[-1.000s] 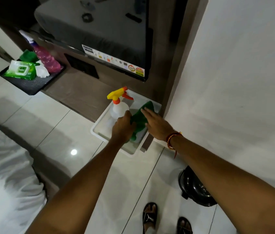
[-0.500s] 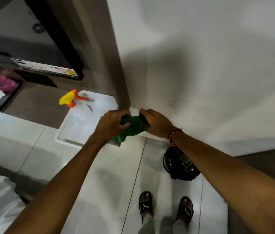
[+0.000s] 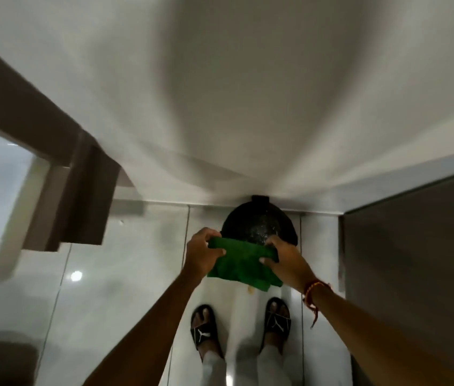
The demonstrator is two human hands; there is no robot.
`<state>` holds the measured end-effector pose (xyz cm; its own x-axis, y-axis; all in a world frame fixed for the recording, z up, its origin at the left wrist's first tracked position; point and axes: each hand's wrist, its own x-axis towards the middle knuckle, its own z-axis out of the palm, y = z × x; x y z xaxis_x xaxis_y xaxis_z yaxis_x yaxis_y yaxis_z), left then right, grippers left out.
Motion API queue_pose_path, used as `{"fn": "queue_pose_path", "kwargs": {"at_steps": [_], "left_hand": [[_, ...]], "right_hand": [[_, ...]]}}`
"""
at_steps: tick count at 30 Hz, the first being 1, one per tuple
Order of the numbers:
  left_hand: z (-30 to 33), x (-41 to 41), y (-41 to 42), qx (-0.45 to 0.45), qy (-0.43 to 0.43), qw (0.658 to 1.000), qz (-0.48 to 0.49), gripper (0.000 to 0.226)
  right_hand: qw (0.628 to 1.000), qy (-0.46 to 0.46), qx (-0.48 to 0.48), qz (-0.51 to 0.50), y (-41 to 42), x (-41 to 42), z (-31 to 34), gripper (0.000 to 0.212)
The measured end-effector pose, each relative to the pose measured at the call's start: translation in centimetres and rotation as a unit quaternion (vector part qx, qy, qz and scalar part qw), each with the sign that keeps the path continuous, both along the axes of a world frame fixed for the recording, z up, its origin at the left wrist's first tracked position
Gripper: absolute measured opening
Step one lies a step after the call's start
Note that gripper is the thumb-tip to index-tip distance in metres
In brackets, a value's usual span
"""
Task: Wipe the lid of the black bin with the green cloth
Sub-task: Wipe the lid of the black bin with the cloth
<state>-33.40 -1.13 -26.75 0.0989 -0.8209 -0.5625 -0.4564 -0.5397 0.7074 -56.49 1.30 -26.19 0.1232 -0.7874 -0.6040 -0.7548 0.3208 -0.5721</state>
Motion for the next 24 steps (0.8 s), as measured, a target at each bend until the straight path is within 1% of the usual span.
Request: {"fn": "queue_pose_path", "kwargs": {"at_steps": [2, 5, 6, 10, 13, 15, 16, 18, 20, 22, 24], "left_hand": [[-5.1, -2.1, 1.0, 0.015, -0.002, 1.000, 0.008, 0.038], [-10.4, -3.8, 1.5, 0.023, -0.008, 0.999, 0.026, 0.038], [-12.5, -4.5, 1.5, 0.021, -0.011, 0.999, 0.028, 0.039], [-17.7, -6.7, 0.5, 0.001, -0.012, 1.000, 0.024, 0.037], [-20.6, -7.9, -0.6, -0.042, -0.024, 0.999, 0.012, 0.033], [-22.3, -8.3, -0.9, -0.069, -0.060, 0.995, -0.030, 0.034], [-23.0, -8.4, -0.9, -0.079, -0.087, 0.991, -0.060, 0.037], [-23.6, -8.1, -0.5, -0.096, -0.145, 0.979, -0.109, 0.045], [-24.0, -7.6, 0.2, -0.140, -0.197, 0.959, -0.146, 0.051], [-24.4, -7.1, 1.2, -0.198, -0.239, 0.928, -0.206, 0.053], [-25.1, -6.7, 2.4, -0.247, -0.269, 0.884, -0.292, 0.054]], "right_hand": [[1.000, 0.006, -0.001, -0.023, 1.5, -1.6, -5.0, 0.027], [0.998, 0.014, -0.025, -0.058, 1.9, -2.6, -9.8, 0.025], [0.997, 0.024, -0.035, -0.069, 1.9, -3.1, -11.9, 0.025], [0.989, 0.090, -0.071, -0.097, 0.2, -4.2, -17.0, 0.028], [0.979, 0.149, -0.107, -0.094, -1.1, -4.1, -19.8, 0.037], [0.964, 0.221, -0.135, -0.056, -1.1, -3.3, -21.6, 0.051], [0.958, 0.242, -0.149, -0.030, -0.8, -2.7, -22.4, 0.058], [0.959, 0.226, -0.167, 0.037, 0.8, -1.2, -23.6, 0.063], [0.964, 0.190, -0.161, 0.091, 3.0, -0.1, -25.1, 0.060], [0.965, 0.192, -0.153, 0.090, 4.4, 0.2, -26.3, 0.058], [0.964, 0.203, -0.156, 0.073, 4.9, 0.1, -27.1, 0.058]]}}
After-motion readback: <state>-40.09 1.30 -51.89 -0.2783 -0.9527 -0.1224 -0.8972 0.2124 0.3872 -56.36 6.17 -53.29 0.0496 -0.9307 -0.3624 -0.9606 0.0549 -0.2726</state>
